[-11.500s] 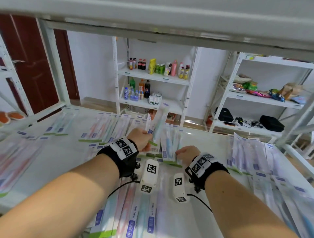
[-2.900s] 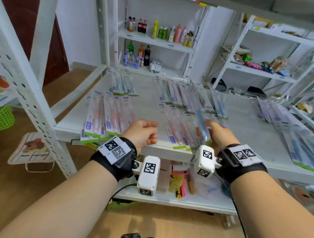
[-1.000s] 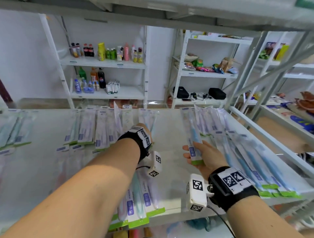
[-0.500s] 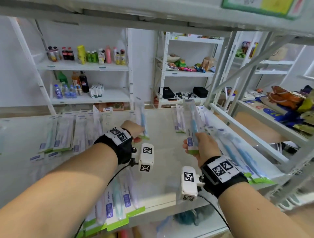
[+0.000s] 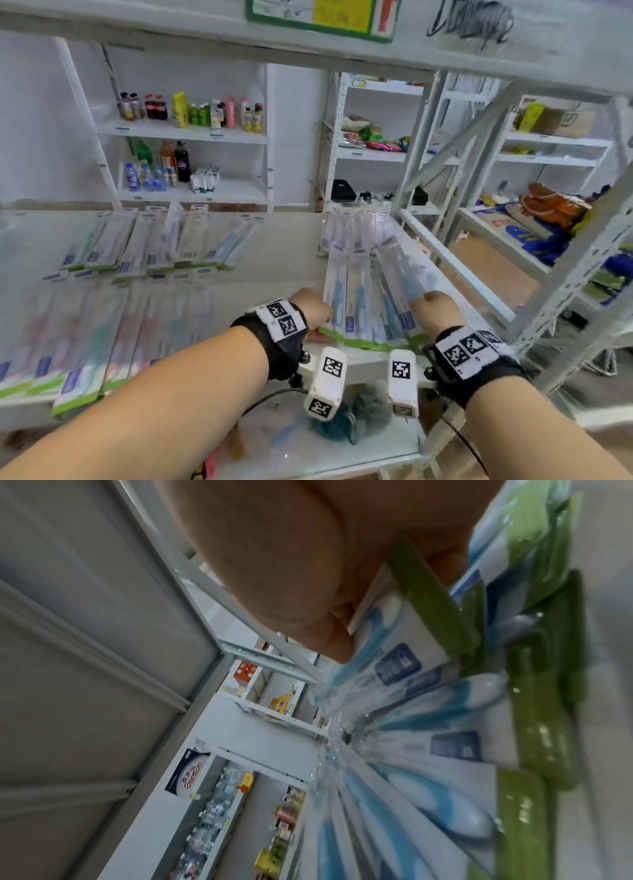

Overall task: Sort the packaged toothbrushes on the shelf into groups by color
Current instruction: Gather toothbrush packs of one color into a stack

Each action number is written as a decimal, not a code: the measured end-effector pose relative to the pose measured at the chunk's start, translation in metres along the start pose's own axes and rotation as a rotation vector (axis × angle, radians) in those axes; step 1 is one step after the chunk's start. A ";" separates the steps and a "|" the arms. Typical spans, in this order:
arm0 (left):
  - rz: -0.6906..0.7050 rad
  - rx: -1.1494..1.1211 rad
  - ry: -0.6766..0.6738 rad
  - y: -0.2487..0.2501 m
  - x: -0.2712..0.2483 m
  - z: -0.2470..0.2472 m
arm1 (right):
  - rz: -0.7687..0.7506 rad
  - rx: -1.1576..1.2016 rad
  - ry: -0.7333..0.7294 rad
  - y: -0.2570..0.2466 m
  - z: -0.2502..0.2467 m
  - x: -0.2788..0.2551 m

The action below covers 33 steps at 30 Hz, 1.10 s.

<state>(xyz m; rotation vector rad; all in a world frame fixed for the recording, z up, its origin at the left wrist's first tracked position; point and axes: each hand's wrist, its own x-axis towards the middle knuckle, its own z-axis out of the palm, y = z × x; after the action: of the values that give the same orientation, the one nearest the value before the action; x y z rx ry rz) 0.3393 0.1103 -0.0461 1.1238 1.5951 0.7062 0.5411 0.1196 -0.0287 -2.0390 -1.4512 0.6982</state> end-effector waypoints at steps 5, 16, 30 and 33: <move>-0.006 0.180 0.045 0.000 -0.013 0.013 | -0.072 -0.085 -0.049 0.005 0.007 0.000; 0.121 0.482 0.155 -0.004 -0.029 -0.003 | -0.195 0.054 0.017 -0.001 0.011 0.006; 0.125 0.217 0.363 -0.033 -0.049 -0.116 | -0.451 0.135 -0.234 -0.109 0.085 -0.030; 0.119 0.148 0.410 -0.044 -0.053 -0.155 | -0.449 0.150 -0.326 -0.136 0.114 -0.036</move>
<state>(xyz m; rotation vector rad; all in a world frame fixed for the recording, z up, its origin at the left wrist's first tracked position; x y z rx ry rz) 0.1813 0.0577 -0.0151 1.2454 1.9610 0.9565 0.3611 0.1373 -0.0139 -1.4567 -1.8929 0.9375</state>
